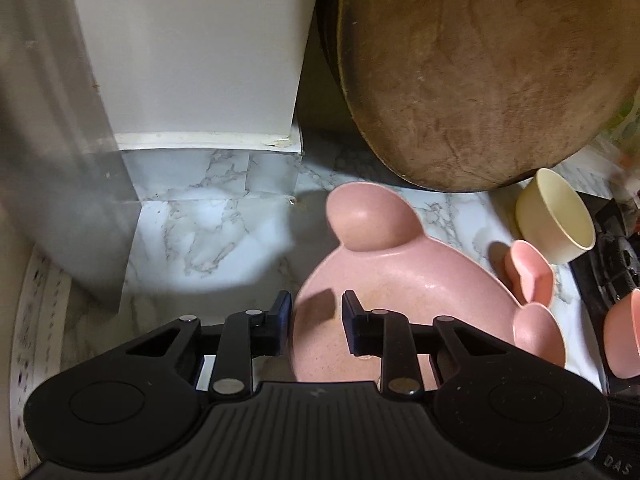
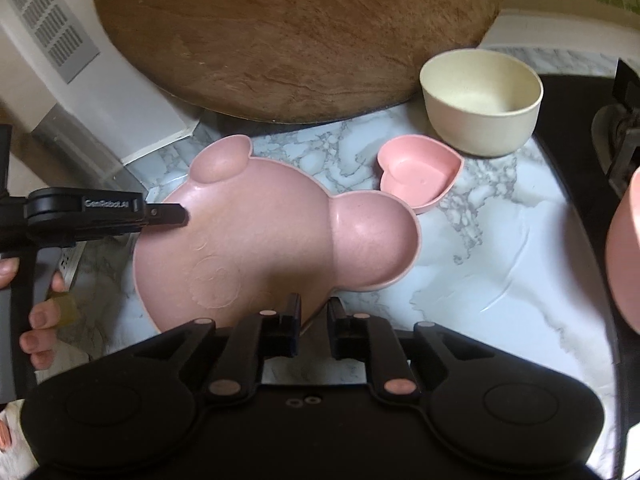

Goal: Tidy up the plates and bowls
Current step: 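Close the left tool on the bear plate rim while the right tool closes beside it, then lift and carry the pink bear plate with both tools over the white plate stack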

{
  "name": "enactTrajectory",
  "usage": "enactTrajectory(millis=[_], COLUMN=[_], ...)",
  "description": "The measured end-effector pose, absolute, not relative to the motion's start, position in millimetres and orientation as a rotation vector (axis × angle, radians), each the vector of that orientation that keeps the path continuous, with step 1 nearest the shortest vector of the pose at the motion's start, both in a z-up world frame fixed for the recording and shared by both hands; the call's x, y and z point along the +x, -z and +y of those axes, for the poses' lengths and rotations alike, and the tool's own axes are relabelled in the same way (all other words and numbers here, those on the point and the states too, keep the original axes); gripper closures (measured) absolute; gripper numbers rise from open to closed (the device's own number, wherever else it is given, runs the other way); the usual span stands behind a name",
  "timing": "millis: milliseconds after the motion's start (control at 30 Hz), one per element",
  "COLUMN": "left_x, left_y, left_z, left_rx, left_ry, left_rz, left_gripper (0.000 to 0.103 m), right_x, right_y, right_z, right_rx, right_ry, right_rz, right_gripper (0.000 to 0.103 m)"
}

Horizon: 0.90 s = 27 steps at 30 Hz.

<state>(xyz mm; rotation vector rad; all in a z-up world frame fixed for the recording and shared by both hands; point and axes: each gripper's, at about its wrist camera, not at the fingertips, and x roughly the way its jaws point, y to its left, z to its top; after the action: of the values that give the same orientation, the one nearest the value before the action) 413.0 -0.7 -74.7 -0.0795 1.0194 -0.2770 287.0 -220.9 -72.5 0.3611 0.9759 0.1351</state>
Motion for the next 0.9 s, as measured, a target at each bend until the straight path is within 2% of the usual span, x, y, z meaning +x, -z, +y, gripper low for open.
enactTrajectory(millis=[600, 900], left_x=[284.7, 211.4], left_y=[9.1, 13.0], left_z=[25.1, 43.6], left_rx=[-0.127, -0.196], left_ry=[0.244, 0.177], left_rz=[0.9, 0.861], left_gripper=[0.077, 0.077], right_x=[230.3, 205.3], right_y=[26.1, 13.6], right_z=[-222.3, -206.6], right_rx=[0.194, 0.097], right_ry=[-0.306, -0.373], right_rz=[0.917, 0.897], right_gripper=[0.089, 0.09])
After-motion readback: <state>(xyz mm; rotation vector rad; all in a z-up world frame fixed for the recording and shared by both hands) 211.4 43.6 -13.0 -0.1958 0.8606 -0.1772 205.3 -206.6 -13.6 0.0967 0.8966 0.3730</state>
